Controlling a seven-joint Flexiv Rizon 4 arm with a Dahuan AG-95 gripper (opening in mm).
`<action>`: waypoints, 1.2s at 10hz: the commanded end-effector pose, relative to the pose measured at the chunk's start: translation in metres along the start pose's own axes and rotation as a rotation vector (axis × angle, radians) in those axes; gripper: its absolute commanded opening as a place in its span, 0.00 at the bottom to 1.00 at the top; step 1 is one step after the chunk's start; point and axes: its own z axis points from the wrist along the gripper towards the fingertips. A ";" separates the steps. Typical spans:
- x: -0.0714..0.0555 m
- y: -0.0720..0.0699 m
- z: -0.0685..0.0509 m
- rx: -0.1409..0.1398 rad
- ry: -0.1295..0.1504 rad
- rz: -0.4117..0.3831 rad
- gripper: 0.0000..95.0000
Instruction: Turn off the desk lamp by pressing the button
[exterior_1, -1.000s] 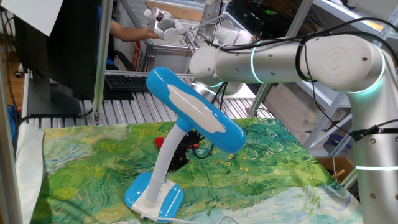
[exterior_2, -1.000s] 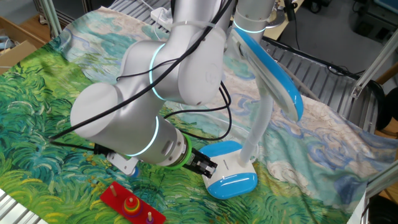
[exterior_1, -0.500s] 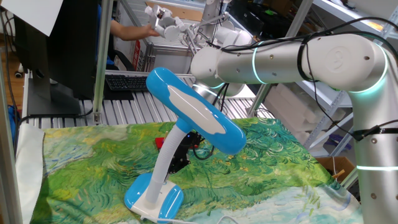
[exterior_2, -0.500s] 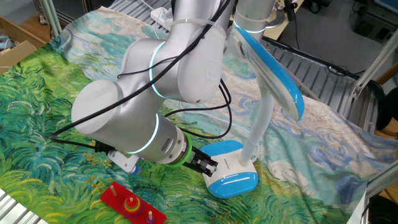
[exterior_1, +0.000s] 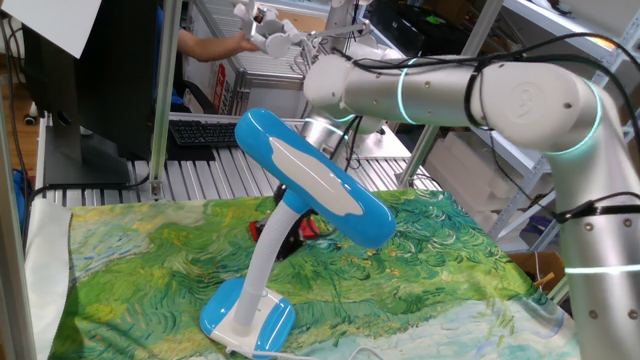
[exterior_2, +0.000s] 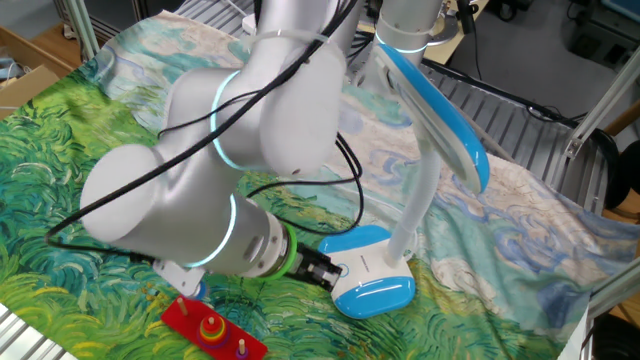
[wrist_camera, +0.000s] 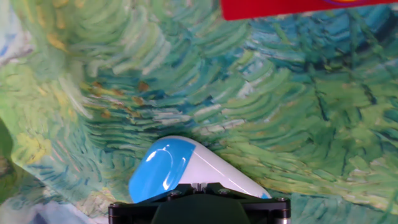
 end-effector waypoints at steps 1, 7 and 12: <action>0.004 -0.002 -0.004 0.086 -0.038 -0.051 0.00; 0.007 -0.009 -0.031 0.128 -0.056 -0.116 0.00; 0.013 -0.020 -0.042 0.195 -0.116 -0.162 0.00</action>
